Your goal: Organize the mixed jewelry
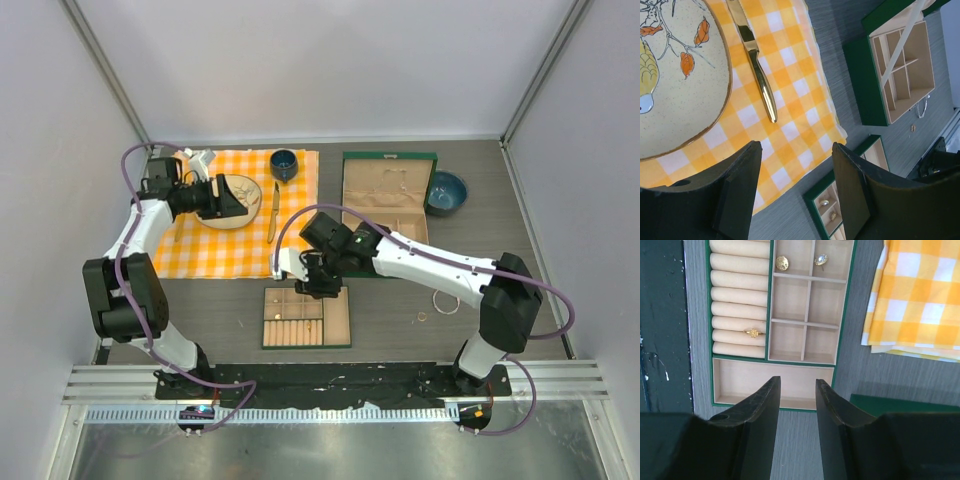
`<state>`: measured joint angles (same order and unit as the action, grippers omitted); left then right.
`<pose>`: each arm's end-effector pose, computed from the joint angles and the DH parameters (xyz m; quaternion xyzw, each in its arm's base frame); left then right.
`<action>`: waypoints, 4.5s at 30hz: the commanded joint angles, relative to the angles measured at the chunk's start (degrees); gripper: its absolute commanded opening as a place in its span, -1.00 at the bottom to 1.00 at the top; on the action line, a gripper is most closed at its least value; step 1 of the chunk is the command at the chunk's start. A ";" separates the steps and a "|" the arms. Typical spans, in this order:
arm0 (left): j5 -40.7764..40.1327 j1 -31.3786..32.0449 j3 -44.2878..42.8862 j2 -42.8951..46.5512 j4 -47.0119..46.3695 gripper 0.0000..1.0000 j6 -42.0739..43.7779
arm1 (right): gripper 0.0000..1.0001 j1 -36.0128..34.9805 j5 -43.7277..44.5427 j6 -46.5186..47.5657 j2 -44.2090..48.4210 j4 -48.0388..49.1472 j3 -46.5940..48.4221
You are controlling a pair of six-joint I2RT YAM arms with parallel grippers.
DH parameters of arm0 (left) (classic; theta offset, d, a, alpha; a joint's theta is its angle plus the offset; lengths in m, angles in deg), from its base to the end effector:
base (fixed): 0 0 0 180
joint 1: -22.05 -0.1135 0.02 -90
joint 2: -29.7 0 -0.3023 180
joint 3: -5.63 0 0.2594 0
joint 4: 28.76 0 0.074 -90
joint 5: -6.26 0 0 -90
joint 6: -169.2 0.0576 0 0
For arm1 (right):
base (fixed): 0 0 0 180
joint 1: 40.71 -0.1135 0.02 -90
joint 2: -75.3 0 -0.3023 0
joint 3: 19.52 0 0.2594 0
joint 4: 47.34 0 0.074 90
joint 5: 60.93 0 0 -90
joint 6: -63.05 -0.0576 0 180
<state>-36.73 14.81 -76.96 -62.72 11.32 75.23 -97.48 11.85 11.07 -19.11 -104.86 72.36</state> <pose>0.3637 0.0037 0.2846 0.0519 0.8707 -0.3655 0.3249 0.1867 0.3162 0.2917 -0.7292 0.6181 0.1843 0.2285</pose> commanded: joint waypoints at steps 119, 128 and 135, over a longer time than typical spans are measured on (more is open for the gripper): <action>-3.76 6.19 3.82 8.66 3.62 0.25 10.91 | -0.26 18.79 14.93 5.13 24.18 0.82 -28.66; -4.55 6.63 4.08 8.22 4.06 0.25 12.14 | -0.31 28.20 12.12 12.69 25.06 -2.79 -35.43; -5.17 6.81 4.52 7.87 4.15 0.25 12.76 | -0.32 28.56 10.71 14.80 26.47 -3.67 -37.63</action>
<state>-41.70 21.30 -72.63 -55.50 15.40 86.40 -69.09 24.68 23.33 5.41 -107.70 35.24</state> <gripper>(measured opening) 0.627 0.345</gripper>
